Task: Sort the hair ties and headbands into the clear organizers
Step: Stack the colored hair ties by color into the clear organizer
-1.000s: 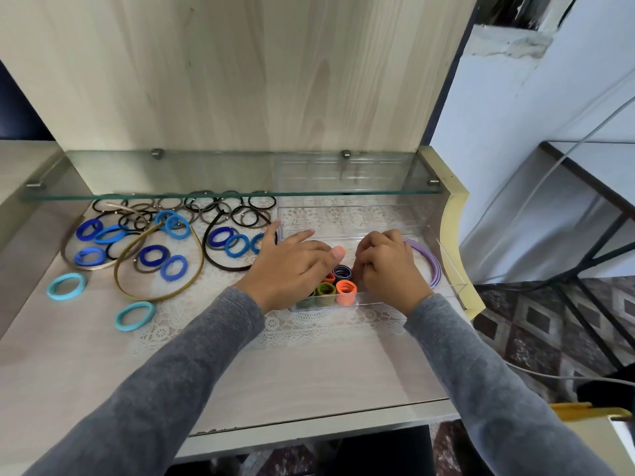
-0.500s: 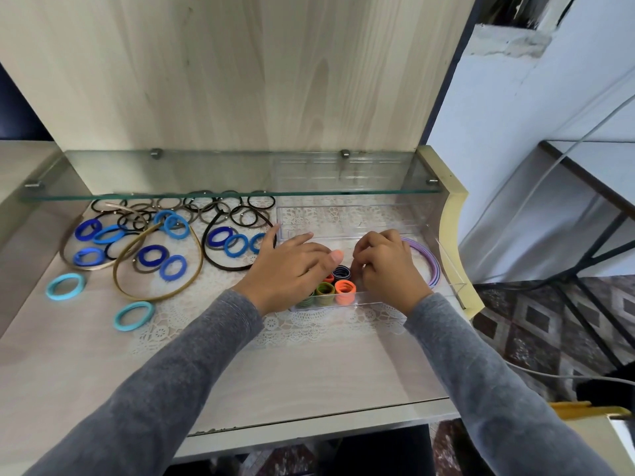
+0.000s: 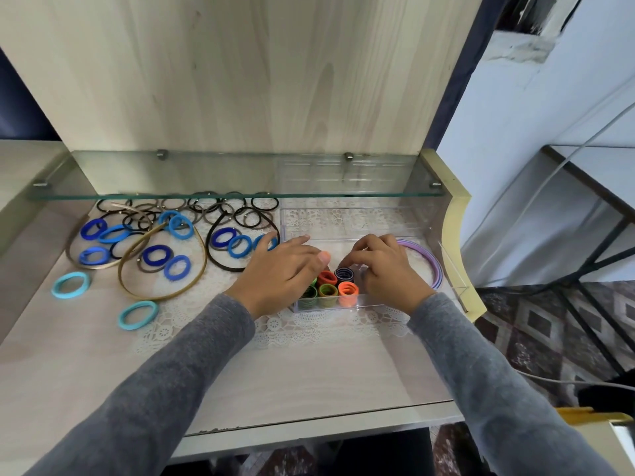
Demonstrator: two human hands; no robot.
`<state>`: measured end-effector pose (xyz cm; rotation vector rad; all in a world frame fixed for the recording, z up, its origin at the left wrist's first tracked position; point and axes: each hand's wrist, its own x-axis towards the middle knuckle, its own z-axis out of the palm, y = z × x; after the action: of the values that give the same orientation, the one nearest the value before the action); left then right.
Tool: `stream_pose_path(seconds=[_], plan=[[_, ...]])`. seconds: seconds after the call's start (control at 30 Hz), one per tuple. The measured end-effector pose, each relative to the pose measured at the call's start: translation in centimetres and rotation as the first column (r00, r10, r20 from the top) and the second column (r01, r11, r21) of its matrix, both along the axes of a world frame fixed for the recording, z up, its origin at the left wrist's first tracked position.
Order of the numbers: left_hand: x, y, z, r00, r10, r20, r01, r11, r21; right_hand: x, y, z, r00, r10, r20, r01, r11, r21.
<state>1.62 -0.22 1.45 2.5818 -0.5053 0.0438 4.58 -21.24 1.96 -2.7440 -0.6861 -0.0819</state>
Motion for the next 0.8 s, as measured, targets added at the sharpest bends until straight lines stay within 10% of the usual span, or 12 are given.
stream_pose_path(seconds=[0.43,0.8], plan=[[-1.5,1.0,-1.3,0.97,0.112,0.215,-0.061,0.971,-0.23,0.8,-0.7,-1.4,0.995,-0.071,0.071,0.056,0.98,0.188],[-4.4,6.0,-1.9,0.7,0.478,0.531,-0.423,0.876,-0.23,-2.9,6.5,1.1,0.95,-0.263,0.166,0.091,0.745,0.661]])
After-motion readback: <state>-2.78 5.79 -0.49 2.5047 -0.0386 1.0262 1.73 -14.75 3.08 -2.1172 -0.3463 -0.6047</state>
